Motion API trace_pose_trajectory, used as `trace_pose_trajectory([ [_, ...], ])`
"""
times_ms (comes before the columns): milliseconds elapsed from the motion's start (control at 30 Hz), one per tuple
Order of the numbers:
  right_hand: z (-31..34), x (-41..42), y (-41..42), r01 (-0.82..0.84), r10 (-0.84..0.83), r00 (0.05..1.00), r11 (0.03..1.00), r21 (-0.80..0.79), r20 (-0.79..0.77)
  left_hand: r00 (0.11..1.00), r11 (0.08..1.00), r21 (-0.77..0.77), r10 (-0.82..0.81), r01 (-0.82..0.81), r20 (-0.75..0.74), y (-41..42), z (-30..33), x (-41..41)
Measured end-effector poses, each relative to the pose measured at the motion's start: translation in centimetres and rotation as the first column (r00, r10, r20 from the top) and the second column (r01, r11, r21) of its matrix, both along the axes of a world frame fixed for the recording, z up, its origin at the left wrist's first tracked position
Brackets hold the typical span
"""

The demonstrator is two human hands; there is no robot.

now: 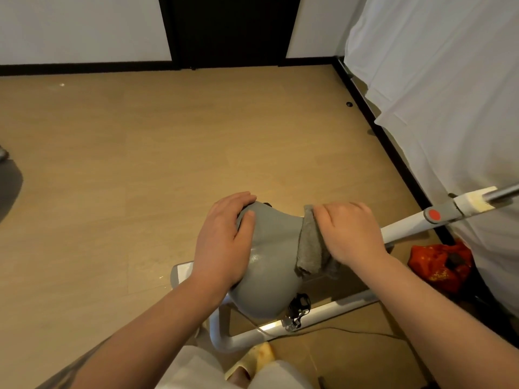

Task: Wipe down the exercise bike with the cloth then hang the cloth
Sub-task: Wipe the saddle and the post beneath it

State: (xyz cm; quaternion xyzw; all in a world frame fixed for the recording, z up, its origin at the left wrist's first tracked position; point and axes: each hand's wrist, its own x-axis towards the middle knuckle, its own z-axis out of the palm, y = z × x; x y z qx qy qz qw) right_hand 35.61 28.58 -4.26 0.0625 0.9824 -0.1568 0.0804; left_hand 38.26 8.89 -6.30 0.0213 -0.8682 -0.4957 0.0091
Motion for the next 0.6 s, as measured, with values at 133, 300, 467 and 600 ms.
trace_pose_trajectory([
  [133,-1.8,2.7,-1.7,0.004,0.013,0.98,0.996,0.084,-0.197,1.0,1.0,0.012,0.008,-0.008,0.001,0.0,-0.2,0.0],
  [300,-2.1,1.9,3.9,0.156,-0.169,0.984,0.967,-0.199,-0.052,1.0,1.0,0.012,-0.007,0.007,-0.01,0.0,-0.3,-0.1],
  [467,-2.9,3.8,1.4,0.009,-0.028,0.961,0.997,-0.072,-0.277,1.0,0.999,0.034,0.027,-0.027,-0.008,0.1,-0.3,-0.1],
  [600,-1.6,1.5,4.1,0.066,-0.086,0.992,0.977,-0.203,-0.09,0.999,0.999,0.03,0.039,-0.039,0.004,0.2,-0.2,-0.1],
])
